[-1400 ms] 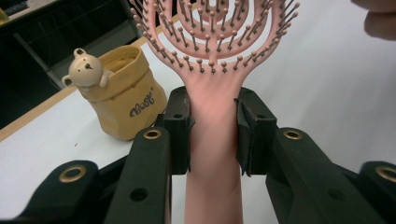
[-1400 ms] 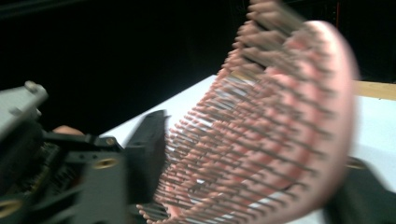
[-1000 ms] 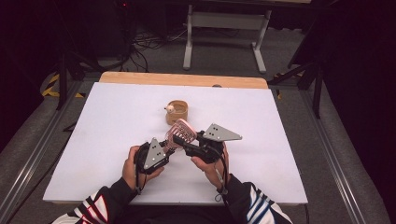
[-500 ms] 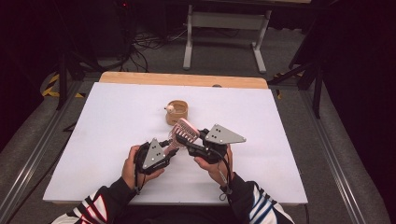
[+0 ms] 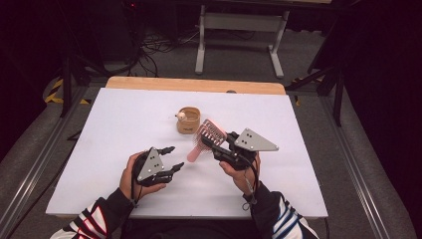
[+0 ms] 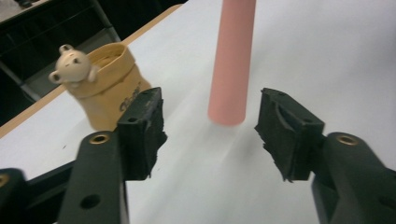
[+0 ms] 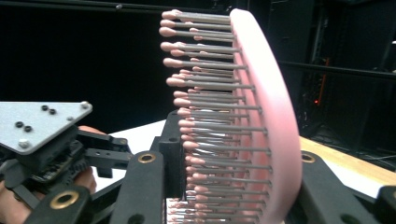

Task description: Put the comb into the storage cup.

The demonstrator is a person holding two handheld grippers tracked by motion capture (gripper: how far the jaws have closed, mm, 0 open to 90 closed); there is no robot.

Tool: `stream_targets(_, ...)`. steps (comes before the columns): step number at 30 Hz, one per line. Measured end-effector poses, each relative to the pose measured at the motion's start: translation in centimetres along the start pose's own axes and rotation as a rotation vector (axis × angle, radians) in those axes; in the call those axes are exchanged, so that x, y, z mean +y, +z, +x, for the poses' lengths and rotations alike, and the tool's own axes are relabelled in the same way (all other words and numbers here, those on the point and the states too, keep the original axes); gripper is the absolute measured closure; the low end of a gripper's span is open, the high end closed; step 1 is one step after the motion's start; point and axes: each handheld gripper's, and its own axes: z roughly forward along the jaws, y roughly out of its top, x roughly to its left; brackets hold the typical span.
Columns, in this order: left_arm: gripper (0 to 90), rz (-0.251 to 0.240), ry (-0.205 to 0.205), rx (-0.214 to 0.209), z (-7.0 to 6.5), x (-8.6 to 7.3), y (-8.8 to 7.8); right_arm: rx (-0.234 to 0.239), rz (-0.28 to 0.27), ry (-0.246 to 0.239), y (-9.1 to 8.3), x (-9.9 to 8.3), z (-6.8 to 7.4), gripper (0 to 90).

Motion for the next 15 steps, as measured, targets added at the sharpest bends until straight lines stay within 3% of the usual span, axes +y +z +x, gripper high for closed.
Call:
stream_targets(10,20.9,-0.002,-0.068,0.064,2.2,-1.5,-2.9,-0.047,-0.020,-0.003,-0.9,0.4,-1.1,63.7)
stream_targets(15,14.6,-0.014,-0.079,0.056,2.8,-2.1,-3.8,-0.068,-0.030,-0.009,-1.4,0.6,-1.5,63.8)
